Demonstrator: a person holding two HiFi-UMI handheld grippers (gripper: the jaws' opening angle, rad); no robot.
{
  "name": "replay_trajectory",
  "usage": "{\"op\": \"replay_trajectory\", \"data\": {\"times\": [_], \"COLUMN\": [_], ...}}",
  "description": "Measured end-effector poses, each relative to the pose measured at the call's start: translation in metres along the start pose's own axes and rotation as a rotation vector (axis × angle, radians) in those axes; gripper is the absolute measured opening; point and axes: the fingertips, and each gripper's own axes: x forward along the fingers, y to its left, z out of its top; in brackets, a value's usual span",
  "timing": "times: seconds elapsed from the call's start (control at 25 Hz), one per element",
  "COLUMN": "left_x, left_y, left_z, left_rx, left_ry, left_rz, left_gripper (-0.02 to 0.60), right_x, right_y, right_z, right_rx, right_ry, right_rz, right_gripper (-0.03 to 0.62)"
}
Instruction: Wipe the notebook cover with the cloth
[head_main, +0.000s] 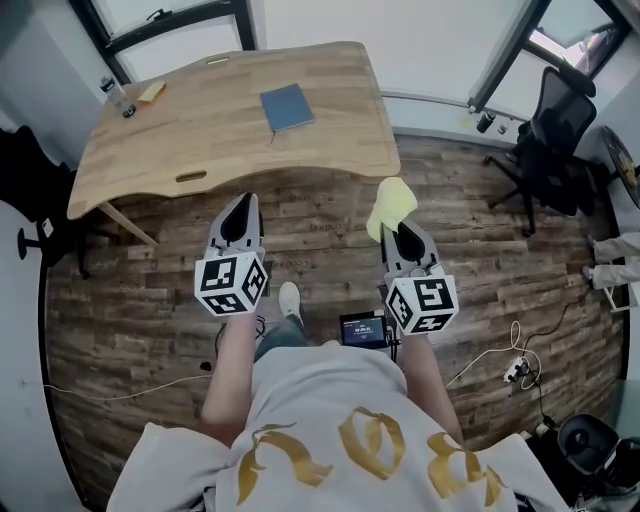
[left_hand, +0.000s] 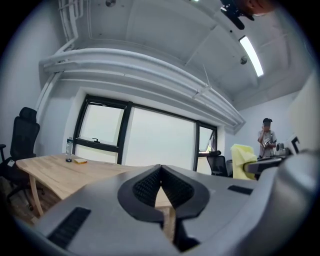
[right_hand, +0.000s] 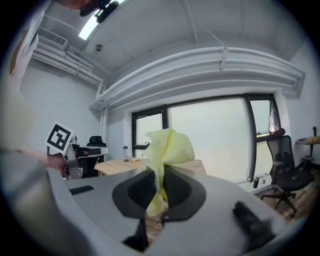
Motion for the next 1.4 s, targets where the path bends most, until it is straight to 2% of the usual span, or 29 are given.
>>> {"op": "replay_trajectory", "data": {"times": [0.12,0.32,0.48,0.64,0.8,1.08,1.4], "left_x": [0.01,0.033,0.071,0.126,0.186,0.294,0.372], "left_y": [0.003,0.022,0.038,0.069,0.105,0.179,0.243], "left_z": [0.002,-0.007,-0.015,-0.023,-0.017,-0.015,-0.038], "left_rx": [0.014,0.012,-0.003,-0.054,-0.008,-0.012,-0.076], "left_ry": [-0.002,0.017,0.031,0.052,0.081,0.123,0.193], "left_rz": [0.009,0.03,0.001,-0.012,-0.006,0.004,0.012], "left_gripper": [0.013,0.014,0.013,0.012,0.013,0.014,0.014], "right_x": [0.009,0.035,0.076,0.136,0.203,0.337,0.436], "right_y": [-0.007,-0.006,-0.015,-0.029,-0.041,-0.05,-0.058], "right_z": [0.002,0.007,0.001,-0.002,0.009,0.016,0.002], "right_rx": [-0.02,-0.06,-0.07,-0.08,-0.077,-0.068,-0.073], "right_ry": [-0.005,-0.025,0.006,0.042,0.031,0.086,0.2], "right_rz": [-0.019,0.013,0.01,0.001,-0.009,0.019,-0.008], "right_gripper": [0.038,0.038,0.038,0.038,0.038,0.038,0.038]}}
